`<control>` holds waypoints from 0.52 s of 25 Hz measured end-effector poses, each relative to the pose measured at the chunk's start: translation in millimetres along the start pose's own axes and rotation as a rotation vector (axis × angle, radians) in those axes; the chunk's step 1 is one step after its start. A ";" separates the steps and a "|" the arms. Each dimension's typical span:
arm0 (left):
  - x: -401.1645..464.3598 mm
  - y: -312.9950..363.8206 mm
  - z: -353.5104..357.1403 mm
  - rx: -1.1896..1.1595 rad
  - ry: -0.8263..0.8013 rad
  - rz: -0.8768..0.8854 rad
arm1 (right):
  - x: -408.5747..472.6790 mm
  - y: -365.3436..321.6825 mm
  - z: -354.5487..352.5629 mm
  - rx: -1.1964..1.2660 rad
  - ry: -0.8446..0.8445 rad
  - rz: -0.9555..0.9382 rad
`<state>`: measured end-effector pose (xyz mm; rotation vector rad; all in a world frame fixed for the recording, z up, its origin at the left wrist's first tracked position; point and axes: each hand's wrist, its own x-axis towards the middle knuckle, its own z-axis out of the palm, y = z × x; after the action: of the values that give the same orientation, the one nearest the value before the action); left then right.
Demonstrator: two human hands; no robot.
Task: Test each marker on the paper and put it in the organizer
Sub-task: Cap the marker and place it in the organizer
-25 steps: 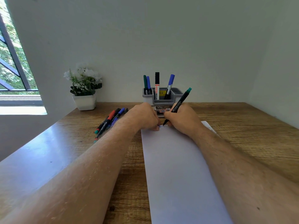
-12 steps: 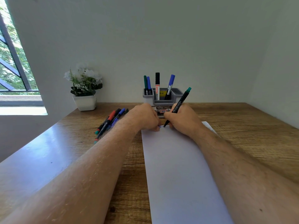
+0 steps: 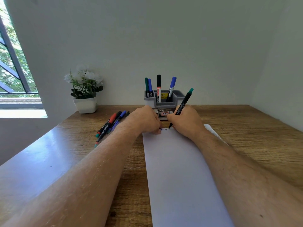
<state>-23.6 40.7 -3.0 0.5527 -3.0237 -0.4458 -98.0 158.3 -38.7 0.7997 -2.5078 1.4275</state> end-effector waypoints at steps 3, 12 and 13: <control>2.5 -2.0 0.9 -0.093 0.028 -0.013 | 0.1 -0.4 -0.7 0.012 -0.007 0.010; -0.2 1.5 -15.7 -0.879 0.230 -0.045 | 5.5 -14.7 -8.2 0.526 0.124 0.108; -3.4 1.6 -18.4 -0.937 0.241 -0.053 | 5.9 -15.9 -9.4 0.552 0.117 0.113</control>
<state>-19.3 38.3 15.1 0.5327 -2.2023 -1.5198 -96.0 157.5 -19.4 0.6252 -2.1160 2.1799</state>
